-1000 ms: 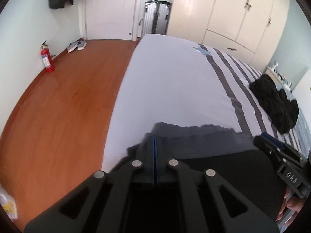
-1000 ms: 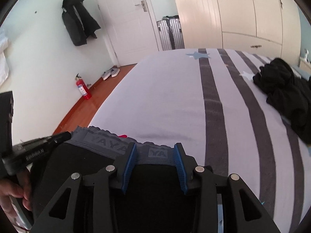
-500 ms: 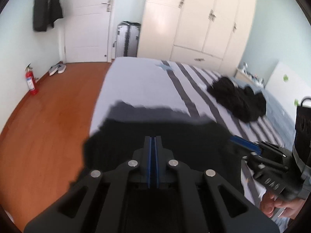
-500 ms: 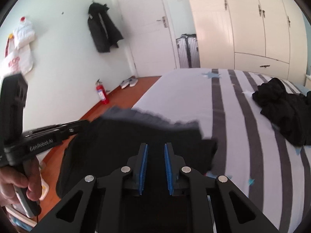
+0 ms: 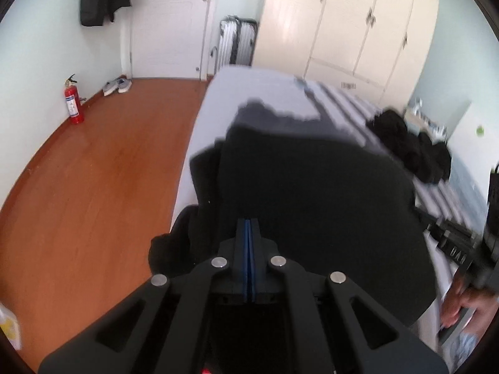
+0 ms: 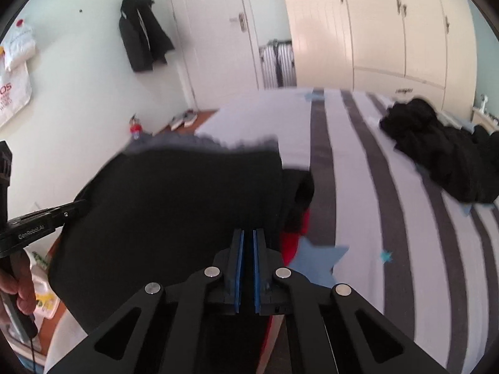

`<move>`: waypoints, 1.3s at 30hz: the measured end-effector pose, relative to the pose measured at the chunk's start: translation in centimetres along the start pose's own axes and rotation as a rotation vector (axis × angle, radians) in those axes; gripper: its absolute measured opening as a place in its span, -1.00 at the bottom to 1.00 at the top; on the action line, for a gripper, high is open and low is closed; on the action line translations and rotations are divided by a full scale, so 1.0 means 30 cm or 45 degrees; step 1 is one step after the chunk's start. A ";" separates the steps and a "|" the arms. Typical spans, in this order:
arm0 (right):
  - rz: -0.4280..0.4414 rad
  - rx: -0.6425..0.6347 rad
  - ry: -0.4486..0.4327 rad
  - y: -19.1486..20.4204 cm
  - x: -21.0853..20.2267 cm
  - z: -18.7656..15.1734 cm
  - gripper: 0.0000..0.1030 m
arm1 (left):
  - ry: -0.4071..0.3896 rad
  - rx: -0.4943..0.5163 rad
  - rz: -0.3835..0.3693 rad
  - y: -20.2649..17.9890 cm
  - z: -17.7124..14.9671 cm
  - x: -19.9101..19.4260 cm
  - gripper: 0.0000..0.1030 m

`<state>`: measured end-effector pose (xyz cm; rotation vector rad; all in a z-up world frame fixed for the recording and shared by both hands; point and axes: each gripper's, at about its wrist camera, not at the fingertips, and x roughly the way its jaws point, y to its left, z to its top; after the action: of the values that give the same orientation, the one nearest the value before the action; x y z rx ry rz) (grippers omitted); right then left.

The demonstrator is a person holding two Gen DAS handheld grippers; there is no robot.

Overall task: Fold clothes
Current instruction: 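Lower the folded trousers onto the red garment stack with both tools, then open both tools and pull them back from the stack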

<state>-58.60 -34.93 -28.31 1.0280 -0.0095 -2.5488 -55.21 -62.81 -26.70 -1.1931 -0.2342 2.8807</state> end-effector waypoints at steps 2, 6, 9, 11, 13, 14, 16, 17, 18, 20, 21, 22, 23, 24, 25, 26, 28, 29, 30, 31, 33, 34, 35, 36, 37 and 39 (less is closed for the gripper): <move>-0.001 0.000 0.009 -0.010 0.001 0.015 -0.93 | 0.014 -0.011 0.014 0.004 0.009 0.000 -0.96; -0.061 0.065 -0.004 -0.060 -0.034 0.094 -0.88 | -0.059 -0.097 0.033 0.027 0.104 -0.035 -0.96; -0.068 0.092 -0.035 -0.061 -0.032 0.167 -0.88 | -0.084 -0.106 -0.001 0.016 0.195 -0.009 -0.96; -0.061 0.102 -0.059 -0.056 -0.022 0.219 -0.88 | -0.082 -0.100 -0.017 -0.001 0.256 0.033 -0.97; -0.065 0.067 -0.064 -0.033 0.016 0.246 -0.88 | -0.033 -0.087 0.017 0.003 0.259 0.099 -0.96; -0.070 0.053 -0.052 -0.026 0.043 0.253 -0.88 | -0.007 -0.080 0.036 0.006 0.257 0.132 -0.96; -0.078 0.042 0.016 -0.027 0.119 0.251 -0.88 | 0.044 -0.067 0.074 0.012 0.254 0.198 -0.96; -0.093 0.034 0.047 -0.034 0.155 0.241 -0.88 | 0.070 -0.060 0.093 0.015 0.253 0.231 -0.96; -0.110 0.030 0.062 -0.046 0.178 0.231 -0.88 | 0.074 -0.075 0.104 0.026 0.251 0.242 -0.96; -0.138 0.027 0.066 -0.068 0.190 0.223 -0.88 | 0.064 -0.115 0.134 0.054 0.250 0.246 -0.96; -0.153 0.027 0.063 -0.080 0.192 0.221 -0.88 | 0.063 -0.122 0.154 0.068 0.249 0.243 -0.96; -0.167 0.027 0.059 -0.093 0.191 0.220 -0.88 | 0.064 -0.127 0.173 0.082 0.248 0.241 -0.96; -0.180 0.030 0.050 -0.109 0.185 0.224 -0.88 | 0.060 -0.134 0.185 0.096 0.247 0.233 -0.96; -0.193 0.034 0.042 -0.125 0.179 0.228 -0.88 | 0.054 -0.141 0.197 0.109 0.246 0.223 -0.96; -0.202 0.035 0.035 -0.139 0.172 0.232 -0.88 | 0.045 -0.146 0.203 0.117 0.244 0.209 -0.96; -0.201 0.029 0.026 -0.149 0.155 0.237 -0.88 | 0.033 -0.145 0.197 0.118 0.236 0.185 -0.96; -0.191 0.007 -0.015 -0.158 0.103 0.242 -0.88 | 0.013 -0.127 0.181 0.106 0.218 0.130 -0.96; -0.184 -0.005 -0.033 -0.161 0.075 0.242 -0.88 | 0.007 -0.108 0.173 0.091 0.210 0.102 -0.96; -0.172 -0.017 -0.049 -0.160 0.039 0.238 -0.88 | 0.000 -0.088 0.164 0.077 0.202 0.074 -0.96; -0.162 -0.027 -0.066 -0.160 0.002 0.234 -0.88 | -0.006 -0.068 0.154 0.059 0.186 0.045 -0.96; -0.143 -0.030 -0.097 -0.159 -0.083 0.211 -0.88 | -0.036 -0.036 0.137 0.004 0.143 -0.043 -0.96; -0.130 -0.029 -0.112 -0.159 -0.130 0.198 -0.88 | -0.043 -0.038 0.121 -0.020 0.127 -0.086 -0.96; -0.119 -0.028 -0.121 -0.159 -0.173 0.183 -0.88 | -0.047 -0.044 0.103 -0.043 0.112 -0.127 -0.96; -0.109 -0.025 -0.115 -0.159 -0.209 0.164 -0.88 | -0.061 -0.054 0.101 -0.068 0.091 -0.168 -0.96; -0.090 -0.017 -0.113 -0.161 -0.251 0.139 -0.88 | -0.064 -0.059 0.088 -0.103 0.064 -0.207 -0.96; -0.054 -0.005 -0.107 -0.165 -0.331 0.089 -0.79 | -0.060 -0.068 0.071 -0.171 0.001 -0.287 -0.96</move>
<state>-55.62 -27.16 -20.49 0.9280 -0.0060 -2.6280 -49.36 -58.36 -19.90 -1.1588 -0.2853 2.9719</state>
